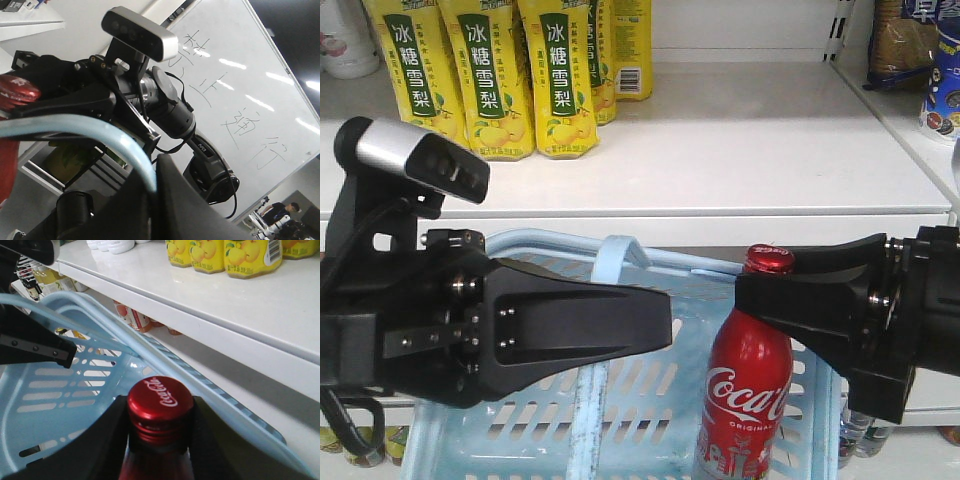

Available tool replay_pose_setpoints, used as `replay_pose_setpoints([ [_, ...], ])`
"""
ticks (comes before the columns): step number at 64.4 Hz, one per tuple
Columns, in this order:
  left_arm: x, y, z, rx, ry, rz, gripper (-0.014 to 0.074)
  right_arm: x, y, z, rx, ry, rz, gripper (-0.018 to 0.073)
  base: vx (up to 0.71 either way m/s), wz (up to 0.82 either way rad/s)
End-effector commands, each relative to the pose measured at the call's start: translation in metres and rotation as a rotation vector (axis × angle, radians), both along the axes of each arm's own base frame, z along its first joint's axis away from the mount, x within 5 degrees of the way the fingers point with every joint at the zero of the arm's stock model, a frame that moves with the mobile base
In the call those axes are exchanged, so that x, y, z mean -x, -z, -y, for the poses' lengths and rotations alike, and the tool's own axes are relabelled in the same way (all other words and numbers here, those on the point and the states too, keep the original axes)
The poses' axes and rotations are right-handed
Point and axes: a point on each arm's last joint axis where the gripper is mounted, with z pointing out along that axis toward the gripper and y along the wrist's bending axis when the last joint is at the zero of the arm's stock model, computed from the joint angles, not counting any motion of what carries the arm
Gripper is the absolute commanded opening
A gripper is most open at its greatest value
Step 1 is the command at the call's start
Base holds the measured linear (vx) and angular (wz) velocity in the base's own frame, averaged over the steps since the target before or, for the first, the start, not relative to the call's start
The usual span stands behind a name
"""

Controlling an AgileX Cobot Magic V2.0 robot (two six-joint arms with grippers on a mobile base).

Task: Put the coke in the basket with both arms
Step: 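Lower the bottle into the basket and open the right gripper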

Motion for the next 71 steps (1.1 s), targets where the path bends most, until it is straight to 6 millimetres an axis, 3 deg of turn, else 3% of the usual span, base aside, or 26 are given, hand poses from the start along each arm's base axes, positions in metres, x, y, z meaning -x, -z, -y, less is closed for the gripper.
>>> replay_pose_setpoints([
  [1,0.012,-0.025,-0.005,0.146,0.083,0.037,-0.0006,-0.003,-0.019,0.002,-0.093,0.06,0.054,0.0409,0.0,0.0],
  [10,0.012,-0.025,-0.005,0.146,0.083,0.037,-0.0006,-0.006,-0.021,0.004,-0.114,0.107,0.062,0.0549,0.0,0.0],
  [19,0.012,-0.025,-0.005,0.146,0.083,0.037,-0.0006,0.0,-0.033,0.007,-0.127,0.12,0.114,0.0543,0.0,0.0],
  [27,0.012,-0.025,-0.005,0.146,0.083,0.037,-0.0006,0.017,-0.052,0.016,-0.086,0.172,0.256,0.039,0.0,0.0],
  [34,0.012,-0.025,-0.005,0.145,0.083,0.037,-0.0006,0.038,-0.06,0.026,-0.001,0.209,0.384,0.0145,0.0,0.0],
  [37,0.012,-0.025,-0.005,0.145,0.083,0.037,-0.0006,0.049,-0.06,0.029,0.056,0.203,0.429,0.0,0.0,0.0],
  [42,0.012,-0.025,-0.005,0.145,0.083,0.037,-0.0006,0.067,-0.058,0.035,0.11,0.211,0.441,-0.0013,0.0,0.0],
  [55,0.012,-0.025,-0.005,0.145,0.083,0.037,-0.0006,0.107,-0.044,0.061,0.232,0.369,0.406,-0.0004,0.0,0.0],
  [62,0.012,-0.025,-0.005,0.145,0.083,0.037,-0.0006,0.118,-0.021,0.074,0.285,0.481,0.398,-0.0004,0.0,0.0],
  [71,0.012,-0.025,-0.005,0.145,0.083,0.037,-0.0006,0.12,0.023,0.082,0.271,0.569,0.316,-0.0004,0.0,0.0],
])
